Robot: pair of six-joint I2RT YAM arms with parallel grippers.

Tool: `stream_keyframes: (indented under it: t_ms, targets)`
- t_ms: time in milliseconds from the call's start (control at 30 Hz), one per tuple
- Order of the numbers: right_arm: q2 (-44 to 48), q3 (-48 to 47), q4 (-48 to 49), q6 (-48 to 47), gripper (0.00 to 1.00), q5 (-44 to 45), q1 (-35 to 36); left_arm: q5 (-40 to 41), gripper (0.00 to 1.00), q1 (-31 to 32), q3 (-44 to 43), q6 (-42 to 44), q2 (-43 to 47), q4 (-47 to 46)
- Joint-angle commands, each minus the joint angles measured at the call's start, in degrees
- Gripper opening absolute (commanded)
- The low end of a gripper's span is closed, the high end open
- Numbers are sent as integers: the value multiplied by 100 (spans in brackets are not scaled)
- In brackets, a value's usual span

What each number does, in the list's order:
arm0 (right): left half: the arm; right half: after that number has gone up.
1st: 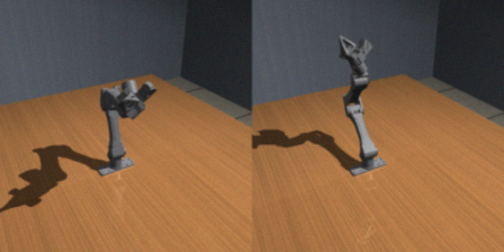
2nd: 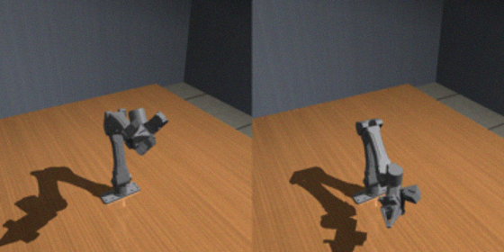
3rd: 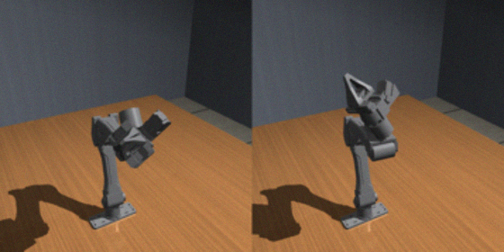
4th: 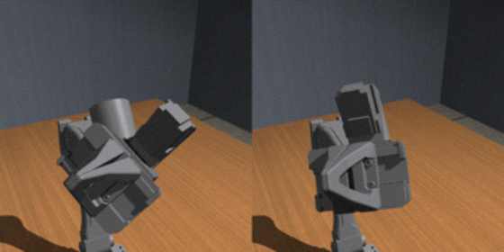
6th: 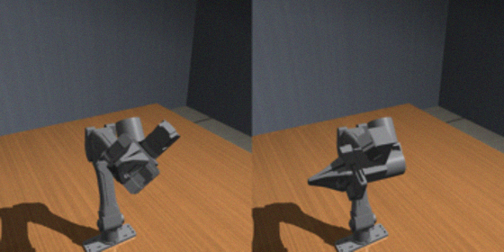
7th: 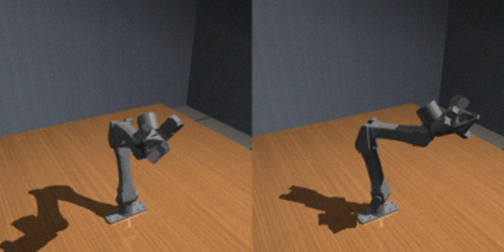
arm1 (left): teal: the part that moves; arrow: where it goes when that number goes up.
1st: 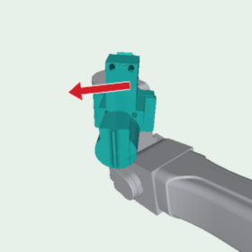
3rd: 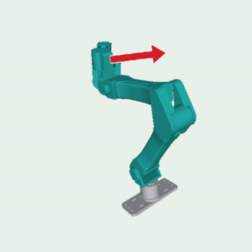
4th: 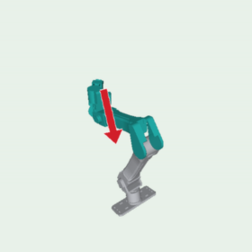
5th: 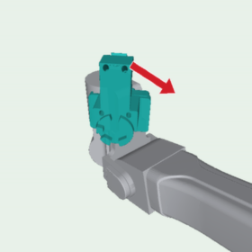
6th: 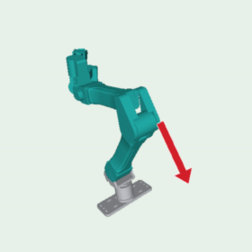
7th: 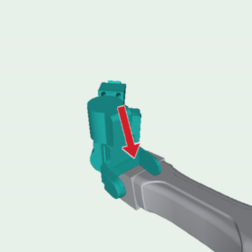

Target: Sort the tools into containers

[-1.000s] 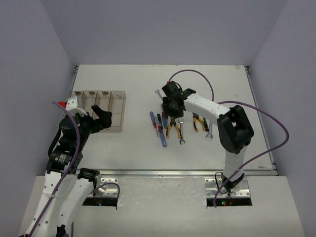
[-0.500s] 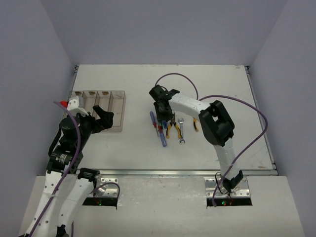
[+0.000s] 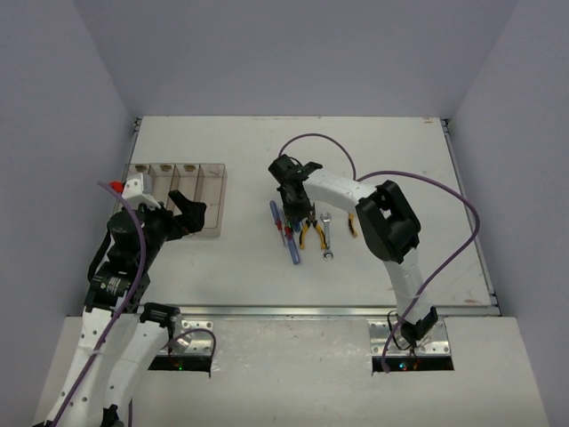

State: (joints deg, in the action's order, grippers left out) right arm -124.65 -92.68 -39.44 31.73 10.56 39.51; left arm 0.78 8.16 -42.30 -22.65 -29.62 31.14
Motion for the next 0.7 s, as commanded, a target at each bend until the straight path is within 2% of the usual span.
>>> stream_keyframes:
  t_ms: [0, 67, 233, 267, 533, 667]
  targets:
    - [-227, -48, 33, 88, 22, 114, -5, -51, 100, 27, 12, 67, -9, -275]
    - [-244, -57, 33, 88, 23, 148, -13, -51, 100, 19, 12, 71, -18, -275]
    - [-271, -38, 16, 89, 36, 254, -13, -51, 100, 19, 12, 76, -26, -284]
    - [-282, -28, 21, 94, 36, 260, -13, -51, 100, 19, 12, 76, -21, -284]
    - [-128, 31, 29, 118, 13, 286, -8, -51, 100, 19, 12, 76, -58, -284]
    - [405, 126, -13, 106, 6, 355, 23, -372, 100, 19, -47, 71, -280, -320]
